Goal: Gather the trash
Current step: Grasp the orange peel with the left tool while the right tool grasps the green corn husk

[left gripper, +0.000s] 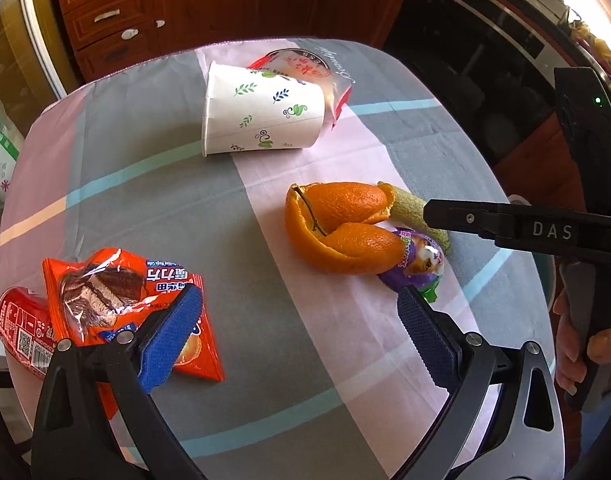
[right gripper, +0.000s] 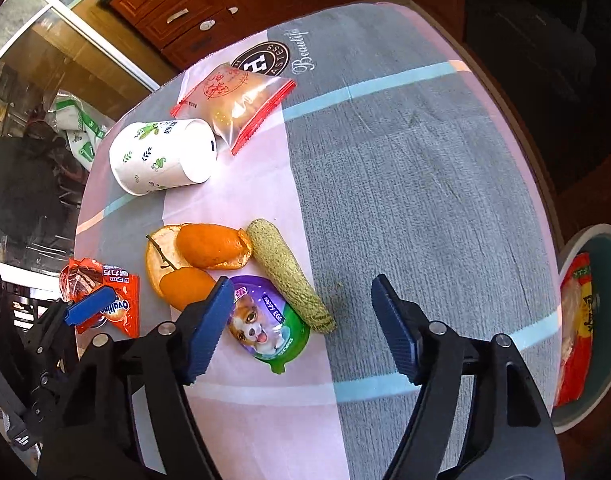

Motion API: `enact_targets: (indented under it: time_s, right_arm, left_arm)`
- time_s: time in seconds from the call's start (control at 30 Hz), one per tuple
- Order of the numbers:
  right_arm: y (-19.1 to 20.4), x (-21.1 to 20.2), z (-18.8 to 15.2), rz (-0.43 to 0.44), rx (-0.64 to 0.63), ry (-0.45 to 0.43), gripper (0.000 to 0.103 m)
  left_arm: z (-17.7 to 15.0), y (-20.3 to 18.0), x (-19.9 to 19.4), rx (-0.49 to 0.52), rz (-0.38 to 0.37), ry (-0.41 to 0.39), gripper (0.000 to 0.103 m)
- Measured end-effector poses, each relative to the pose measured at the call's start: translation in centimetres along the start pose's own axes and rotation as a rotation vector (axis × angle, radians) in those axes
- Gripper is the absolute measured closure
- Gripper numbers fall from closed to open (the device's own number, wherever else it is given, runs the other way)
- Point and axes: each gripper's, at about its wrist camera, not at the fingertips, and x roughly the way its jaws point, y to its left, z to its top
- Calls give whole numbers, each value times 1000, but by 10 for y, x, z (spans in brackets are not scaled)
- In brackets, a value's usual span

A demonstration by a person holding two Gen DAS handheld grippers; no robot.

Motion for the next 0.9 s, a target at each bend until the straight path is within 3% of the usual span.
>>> enact_targets:
  time_s: [0.2, 0.27, 0.33, 0.5, 0.9]
  right_arm:
    - [6, 17, 7, 10, -32, 16, 52]
    - [11, 19, 8, 14, -57, 9, 61]
    - [14, 20, 6, -8, -83, -3, 78]
    - [4, 15, 4, 44, -49, -1, 88]
    - [-25, 10, -2, 79, 29, -5, 87]
  left_arm:
    - [5, -2, 7, 11, 0, 9, 5]
    - [7, -4, 10, 19, 2, 11, 5]
    - [9, -6, 14, 24, 8, 14, 5]
    - [15, -4, 24, 7, 3, 25, 5]
    - [25, -3, 40, 15, -34, 7, 5]
